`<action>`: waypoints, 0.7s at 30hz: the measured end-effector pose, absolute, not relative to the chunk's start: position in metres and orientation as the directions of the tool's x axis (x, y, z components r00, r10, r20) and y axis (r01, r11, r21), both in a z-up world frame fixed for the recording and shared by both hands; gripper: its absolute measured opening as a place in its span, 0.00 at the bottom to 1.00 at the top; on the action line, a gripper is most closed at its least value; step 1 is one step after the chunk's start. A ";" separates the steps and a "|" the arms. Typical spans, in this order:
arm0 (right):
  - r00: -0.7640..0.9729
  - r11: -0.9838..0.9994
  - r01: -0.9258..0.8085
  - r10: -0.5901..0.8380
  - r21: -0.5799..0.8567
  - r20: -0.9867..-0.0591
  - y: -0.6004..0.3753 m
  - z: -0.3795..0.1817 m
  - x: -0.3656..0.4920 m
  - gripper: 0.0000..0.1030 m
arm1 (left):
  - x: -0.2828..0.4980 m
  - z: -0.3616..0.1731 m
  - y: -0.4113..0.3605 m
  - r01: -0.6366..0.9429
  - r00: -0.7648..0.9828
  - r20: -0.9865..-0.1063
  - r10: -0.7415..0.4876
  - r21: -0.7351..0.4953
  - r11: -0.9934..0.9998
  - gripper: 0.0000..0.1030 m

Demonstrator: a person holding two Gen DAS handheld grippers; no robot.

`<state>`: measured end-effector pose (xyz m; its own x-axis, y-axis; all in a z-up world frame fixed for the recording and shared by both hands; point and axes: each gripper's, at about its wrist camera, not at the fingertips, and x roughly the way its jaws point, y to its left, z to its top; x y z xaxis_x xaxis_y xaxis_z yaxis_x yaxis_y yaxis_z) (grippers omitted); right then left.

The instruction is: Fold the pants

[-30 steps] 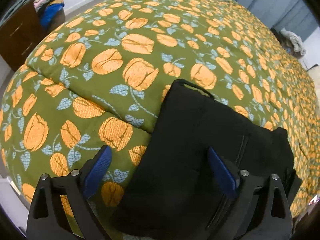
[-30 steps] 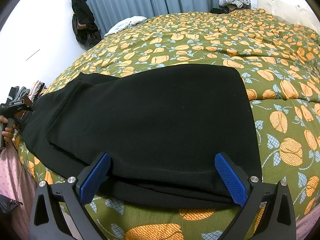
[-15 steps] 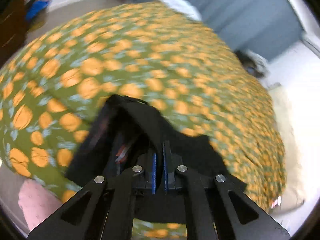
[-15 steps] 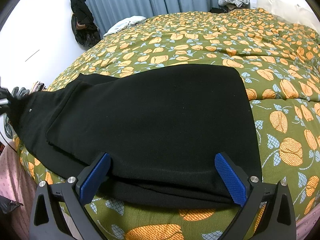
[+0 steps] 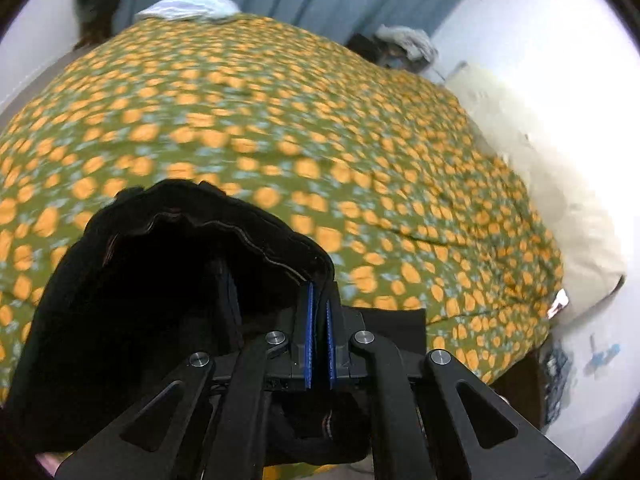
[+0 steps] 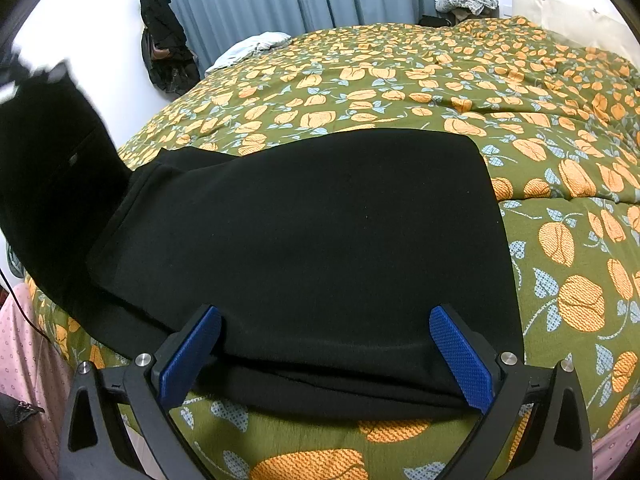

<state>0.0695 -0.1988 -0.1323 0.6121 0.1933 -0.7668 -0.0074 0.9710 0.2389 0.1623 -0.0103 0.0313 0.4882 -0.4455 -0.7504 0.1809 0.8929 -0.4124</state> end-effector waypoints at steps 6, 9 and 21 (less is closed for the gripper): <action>0.613 0.971 -0.009 0.194 0.239 -0.766 -0.199 -0.132 0.069 1.00 | 0.166 0.000 -0.141 0.358 0.264 -0.870 -0.416 -0.312 0.880 0.16; 0.613 0.973 -0.019 0.193 0.230 -0.766 -0.199 -0.131 0.068 1.00 | 0.144 0.030 -0.162 0.468 0.277 -0.830 -0.485 -0.324 0.822 0.41; 0.582 0.970 -0.025 0.212 0.244 -0.785 -0.203 -0.117 0.070 1.00 | 0.110 0.043 0.053 0.139 0.580 -0.800 -0.153 -0.088 0.986 0.74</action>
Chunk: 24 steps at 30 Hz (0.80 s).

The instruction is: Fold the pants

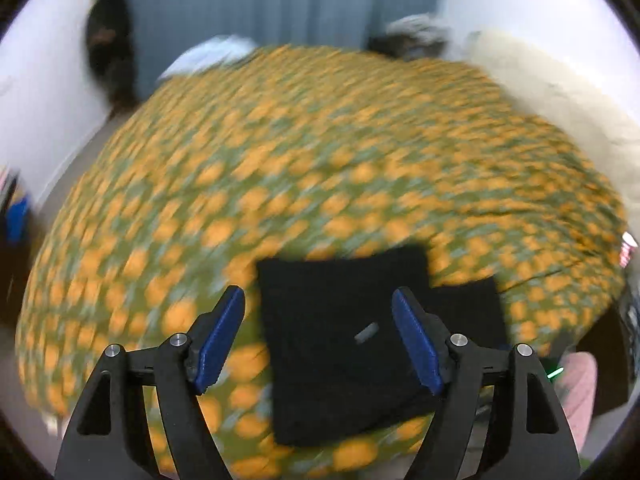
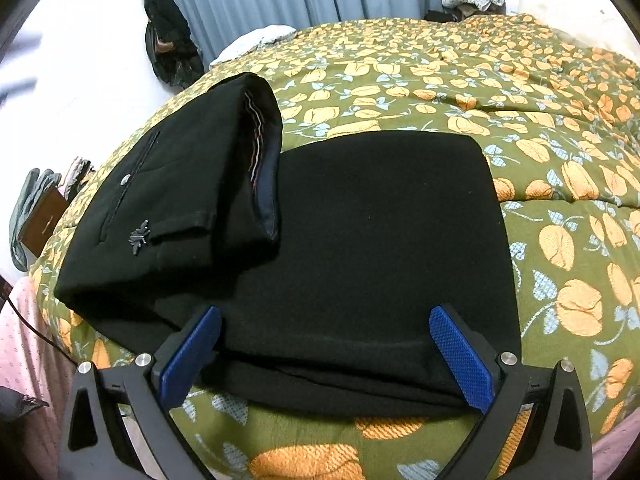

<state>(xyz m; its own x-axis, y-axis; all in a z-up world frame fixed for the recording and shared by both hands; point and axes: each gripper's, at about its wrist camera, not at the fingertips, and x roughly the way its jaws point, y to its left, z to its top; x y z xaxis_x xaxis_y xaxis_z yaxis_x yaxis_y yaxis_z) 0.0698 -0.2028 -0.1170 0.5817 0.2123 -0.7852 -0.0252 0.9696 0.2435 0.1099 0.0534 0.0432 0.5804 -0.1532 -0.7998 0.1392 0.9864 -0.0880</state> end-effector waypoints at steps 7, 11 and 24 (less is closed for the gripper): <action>0.535 0.794 -0.382 0.607 0.472 -0.588 -0.198 -0.072 0.084 1.00 | 0.073 -0.037 0.072 0.063 0.477 -0.873 -0.100 -0.079 0.995 0.73; 0.372 0.708 -0.523 0.690 0.474 -0.621 -0.185 -0.080 0.125 1.00 | 0.068 -0.042 0.070 0.054 0.471 -0.874 -0.120 -0.108 0.993 0.73; 0.192 0.652 -0.547 0.707 0.524 -0.680 -0.178 -0.107 0.165 1.00 | 0.063 -0.052 0.089 -0.001 0.461 -0.880 -0.114 -0.129 0.992 0.73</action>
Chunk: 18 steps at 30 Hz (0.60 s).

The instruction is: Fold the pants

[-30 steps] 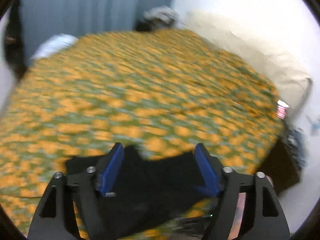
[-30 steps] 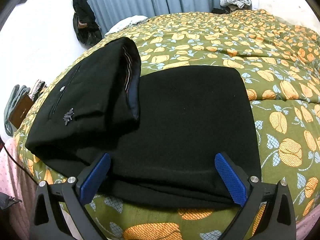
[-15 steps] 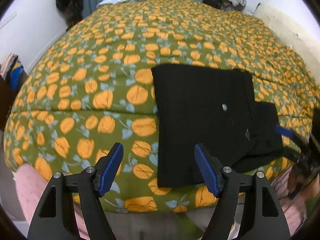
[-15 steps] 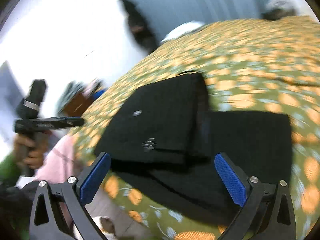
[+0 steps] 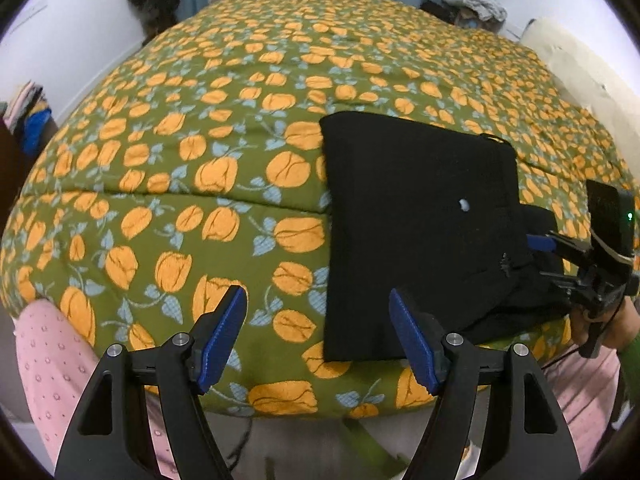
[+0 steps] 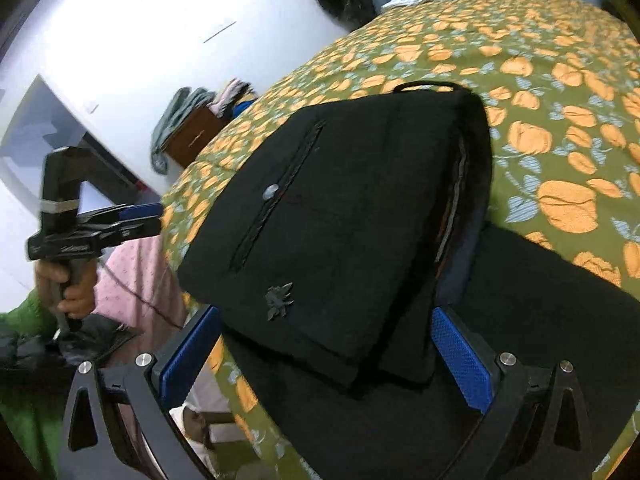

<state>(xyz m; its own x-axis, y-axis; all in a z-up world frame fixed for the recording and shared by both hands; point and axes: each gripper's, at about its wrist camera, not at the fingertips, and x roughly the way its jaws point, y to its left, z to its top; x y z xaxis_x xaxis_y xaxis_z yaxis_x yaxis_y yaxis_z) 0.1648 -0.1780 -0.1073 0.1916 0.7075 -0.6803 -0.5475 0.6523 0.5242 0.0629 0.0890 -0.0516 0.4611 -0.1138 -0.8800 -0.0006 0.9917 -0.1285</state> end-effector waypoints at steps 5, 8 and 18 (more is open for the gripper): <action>0.067 0.513 -0.510 0.824 0.691 -0.563 -0.190 -0.114 0.167 1.00 | 0.063 -0.059 0.084 0.008 0.445 -0.889 -0.108 -0.117 0.993 0.73; 0.042 0.434 -0.434 0.885 0.790 -0.464 -0.204 -0.120 0.177 0.99 | 0.064 -0.061 0.077 0.027 0.441 -0.890 -0.112 -0.111 0.993 0.73; 0.103 0.620 -0.432 0.756 0.655 -0.647 -0.172 -0.118 0.182 0.72 | 0.066 -0.069 0.075 0.027 0.425 -0.900 -0.100 -0.098 0.995 0.73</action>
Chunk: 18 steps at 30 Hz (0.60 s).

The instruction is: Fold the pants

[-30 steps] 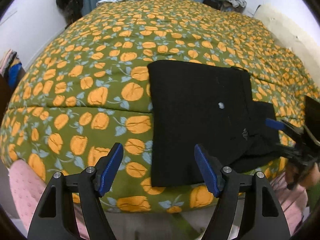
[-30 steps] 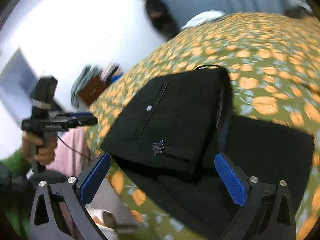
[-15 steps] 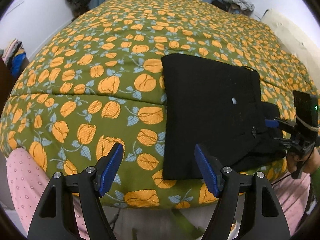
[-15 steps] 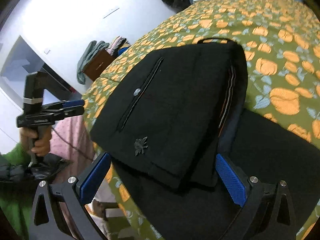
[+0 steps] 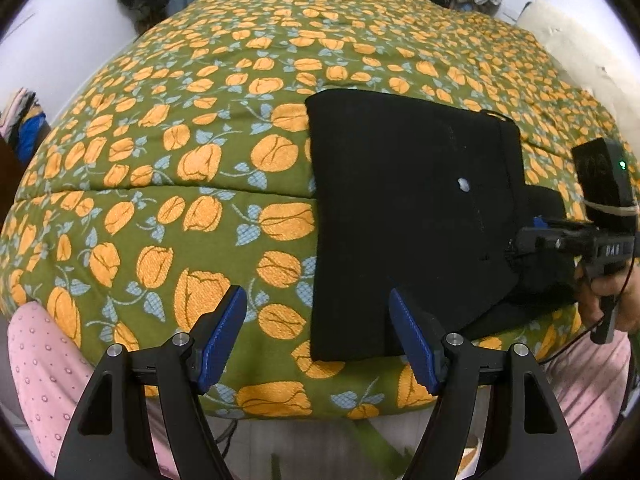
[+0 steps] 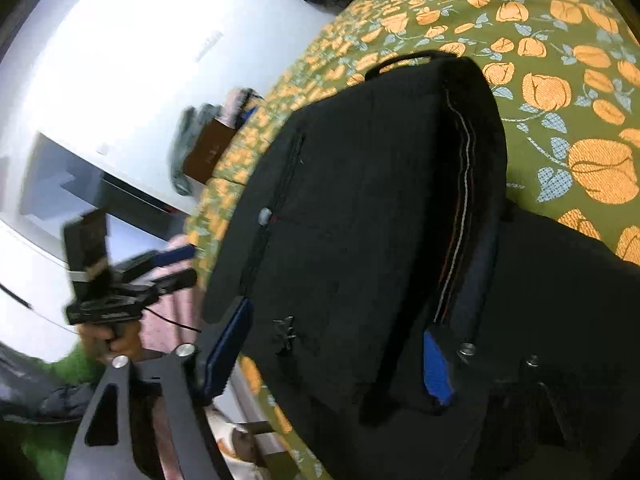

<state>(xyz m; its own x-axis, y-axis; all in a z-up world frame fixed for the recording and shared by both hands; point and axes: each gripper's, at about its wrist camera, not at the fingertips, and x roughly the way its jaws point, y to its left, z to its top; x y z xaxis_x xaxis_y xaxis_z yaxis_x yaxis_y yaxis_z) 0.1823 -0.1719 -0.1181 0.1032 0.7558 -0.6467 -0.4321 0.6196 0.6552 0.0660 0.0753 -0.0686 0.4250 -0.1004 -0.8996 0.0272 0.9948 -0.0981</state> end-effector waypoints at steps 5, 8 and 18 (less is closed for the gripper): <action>0.143 0.697 -0.473 0.664 0.539 -0.734 -0.161 -0.109 0.178 0.59 | 0.069 -0.076 0.083 -0.002 0.406 -0.909 -0.095 -0.105 0.994 0.73; 0.186 0.726 -0.451 0.645 0.518 -0.741 -0.167 -0.105 0.177 0.38 | 0.070 -0.074 0.083 -0.007 0.413 -0.907 -0.086 -0.098 0.995 0.73; 0.249 0.702 -0.425 0.698 0.572 -0.672 -0.180 -0.087 0.170 0.20 | 0.070 -0.074 0.085 -0.018 0.410 -0.909 -0.069 -0.084 0.996 0.73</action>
<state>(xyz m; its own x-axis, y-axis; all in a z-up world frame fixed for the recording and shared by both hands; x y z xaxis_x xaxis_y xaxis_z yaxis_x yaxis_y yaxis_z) 0.1704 -0.1795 -0.0870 0.2487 0.6979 -0.6716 -0.4248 0.7017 0.5719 0.0696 0.0852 -0.0744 0.4100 -0.0690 -0.9095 -0.0178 0.9963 -0.0836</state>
